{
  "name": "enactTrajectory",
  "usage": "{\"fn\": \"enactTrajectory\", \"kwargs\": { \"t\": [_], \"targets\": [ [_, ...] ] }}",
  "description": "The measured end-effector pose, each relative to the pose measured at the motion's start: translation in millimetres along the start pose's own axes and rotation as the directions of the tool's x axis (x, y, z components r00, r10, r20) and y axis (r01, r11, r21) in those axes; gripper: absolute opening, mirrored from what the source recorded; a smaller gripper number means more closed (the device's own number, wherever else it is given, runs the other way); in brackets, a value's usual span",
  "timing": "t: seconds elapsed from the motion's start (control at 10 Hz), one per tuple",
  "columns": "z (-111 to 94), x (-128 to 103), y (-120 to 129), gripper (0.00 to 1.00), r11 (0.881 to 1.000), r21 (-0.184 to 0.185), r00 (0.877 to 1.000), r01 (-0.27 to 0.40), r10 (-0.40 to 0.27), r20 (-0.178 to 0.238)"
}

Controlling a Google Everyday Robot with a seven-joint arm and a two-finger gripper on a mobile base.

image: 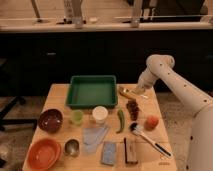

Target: Place fork in purple bowl

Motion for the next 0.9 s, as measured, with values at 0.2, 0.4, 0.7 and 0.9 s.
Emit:
{"fn": "enactTrajectory", "kwargs": {
  "t": [0.2, 0.4, 0.7, 0.9],
  "targets": [
    [-1.0, -16.1, 9.5, 0.0, 0.999, -0.016, 0.999, 0.048, -0.048, -0.002],
    [-4.9, -30.2, 20.5, 0.0, 0.995, -0.028, 0.995, 0.098, -0.098, -0.001],
    [-9.6, -41.5, 31.1, 0.0, 0.989, -0.038, 0.99, 0.142, -0.142, 0.003],
    [-9.6, -41.5, 31.2, 0.0, 0.989, -0.038, 0.99, 0.142, -0.142, 0.003]
  ]
}}
